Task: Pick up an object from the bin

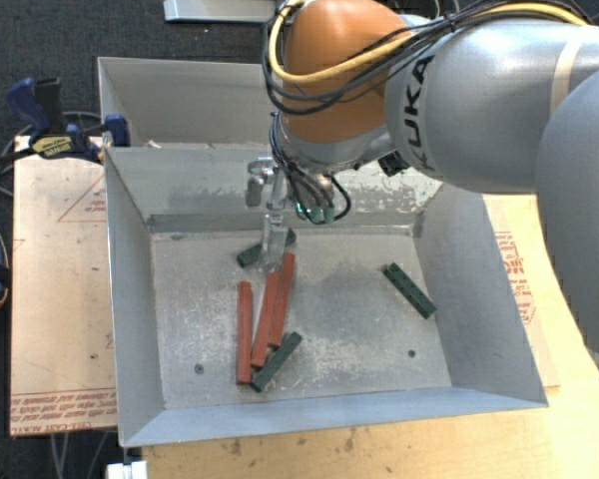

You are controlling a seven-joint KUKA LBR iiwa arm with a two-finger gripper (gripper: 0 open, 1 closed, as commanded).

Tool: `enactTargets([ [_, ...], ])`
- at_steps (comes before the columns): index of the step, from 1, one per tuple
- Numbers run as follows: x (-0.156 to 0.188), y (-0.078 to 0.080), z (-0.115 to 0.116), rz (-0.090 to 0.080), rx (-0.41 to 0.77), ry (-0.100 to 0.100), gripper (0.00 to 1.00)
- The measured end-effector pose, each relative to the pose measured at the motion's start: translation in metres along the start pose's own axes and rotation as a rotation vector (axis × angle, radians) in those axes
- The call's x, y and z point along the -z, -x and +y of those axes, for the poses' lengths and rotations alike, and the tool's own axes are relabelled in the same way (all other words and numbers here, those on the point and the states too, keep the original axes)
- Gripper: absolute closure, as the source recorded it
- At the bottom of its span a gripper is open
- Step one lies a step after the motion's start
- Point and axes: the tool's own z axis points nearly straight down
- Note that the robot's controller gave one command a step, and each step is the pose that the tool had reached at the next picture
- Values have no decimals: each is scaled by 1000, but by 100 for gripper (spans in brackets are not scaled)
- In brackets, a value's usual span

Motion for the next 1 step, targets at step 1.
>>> enactTargets([
  [1,5,1,-1,-8,-3,1,0],
])
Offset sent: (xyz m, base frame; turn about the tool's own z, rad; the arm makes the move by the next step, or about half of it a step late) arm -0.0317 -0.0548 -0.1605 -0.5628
